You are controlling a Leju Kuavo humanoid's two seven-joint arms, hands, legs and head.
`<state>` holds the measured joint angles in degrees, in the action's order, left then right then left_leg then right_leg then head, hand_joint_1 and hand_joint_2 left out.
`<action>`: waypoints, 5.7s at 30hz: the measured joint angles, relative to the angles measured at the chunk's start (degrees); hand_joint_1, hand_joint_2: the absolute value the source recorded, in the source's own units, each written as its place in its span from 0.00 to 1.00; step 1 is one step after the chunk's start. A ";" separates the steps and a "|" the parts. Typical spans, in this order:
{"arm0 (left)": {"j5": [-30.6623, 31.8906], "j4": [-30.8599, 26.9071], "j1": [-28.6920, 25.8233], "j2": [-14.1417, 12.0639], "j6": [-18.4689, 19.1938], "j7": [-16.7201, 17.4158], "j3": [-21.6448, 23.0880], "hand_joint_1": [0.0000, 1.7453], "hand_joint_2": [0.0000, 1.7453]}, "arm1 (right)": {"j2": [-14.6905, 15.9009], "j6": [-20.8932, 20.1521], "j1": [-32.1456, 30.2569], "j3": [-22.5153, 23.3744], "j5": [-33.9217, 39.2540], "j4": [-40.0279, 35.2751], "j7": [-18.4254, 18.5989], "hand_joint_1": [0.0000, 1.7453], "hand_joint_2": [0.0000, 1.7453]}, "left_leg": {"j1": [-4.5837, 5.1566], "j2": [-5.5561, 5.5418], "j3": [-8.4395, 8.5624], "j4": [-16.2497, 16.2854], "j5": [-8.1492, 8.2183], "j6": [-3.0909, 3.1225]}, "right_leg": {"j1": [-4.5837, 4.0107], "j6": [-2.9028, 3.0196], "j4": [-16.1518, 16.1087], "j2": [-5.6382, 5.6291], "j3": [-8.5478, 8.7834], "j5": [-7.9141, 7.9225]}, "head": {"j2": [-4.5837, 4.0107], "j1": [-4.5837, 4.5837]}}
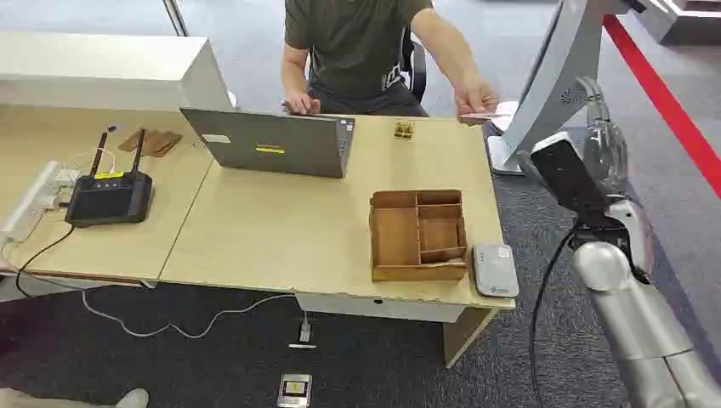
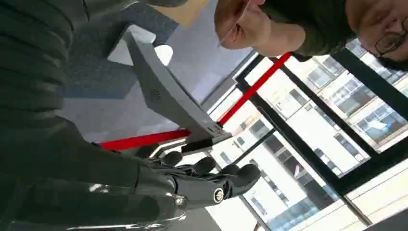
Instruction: Pass the card to the sensor for recognition and then transmit it.
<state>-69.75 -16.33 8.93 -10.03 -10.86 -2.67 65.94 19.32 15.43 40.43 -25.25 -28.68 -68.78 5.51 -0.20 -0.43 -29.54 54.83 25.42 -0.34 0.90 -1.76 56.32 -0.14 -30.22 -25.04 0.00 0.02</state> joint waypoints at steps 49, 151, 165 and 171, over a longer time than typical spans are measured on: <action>0.61 0.37 -0.83 0.44 0.92 1.20 0.42 0.00 1.00 | -22.23 -3.48 16.29 -26.99 -14.86 43.97 5.97 1.00 1.00 | -0.02 0.08 -0.18 0.01 -0.06 -0.04 | -0.16 0.06 -0.02 -0.01 -0.27 0.13 | 0.00 0.02; 0.63 1.05 -2.22 0.24 0.59 -0.18 -1.64 0.00 1.00 | -6.97 2.97 -16.47 0.18 0.29 19.65 4.89 1.00 1.00 | -0.09 0.13 -0.17 0.05 -0.05 -0.03 | -0.16 0.08 -0.13 -0.04 -0.21 0.20 | 0.00 0.00; 0.81 1.09 -2.69 0.22 0.59 -0.87 -1.64 0.00 1.00 | -3.25 2.71 -16.32 1.73 -8.68 0.65 11.26 1.00 1.00 | -0.08 0.13 -0.15 0.05 -0.06 -0.03 | -0.16 0.04 -0.14 -0.04 -0.21 0.23 | 0.00 0.00; 1.20 1.09 -2.69 0.22 0.59 -0.85 -1.64 0.00 1.00 | -2.49 1.71 -15.84 2.17 -8.81 -5.16 10.49 1.00 1.00 | -0.08 0.13 -0.18 0.05 -0.07 -0.03 | -0.16 0.06 -0.11 -0.04 -0.20 0.25 | 0.00 0.02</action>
<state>-68.54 -15.23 6.25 -9.81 -10.27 -3.52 64.30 16.83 17.14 24.59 -23.08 -37.49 -73.94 16.00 -0.28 -0.30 -29.72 54.88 25.35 -0.37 0.75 -1.70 56.21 -0.18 -30.42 -24.79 0.00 0.04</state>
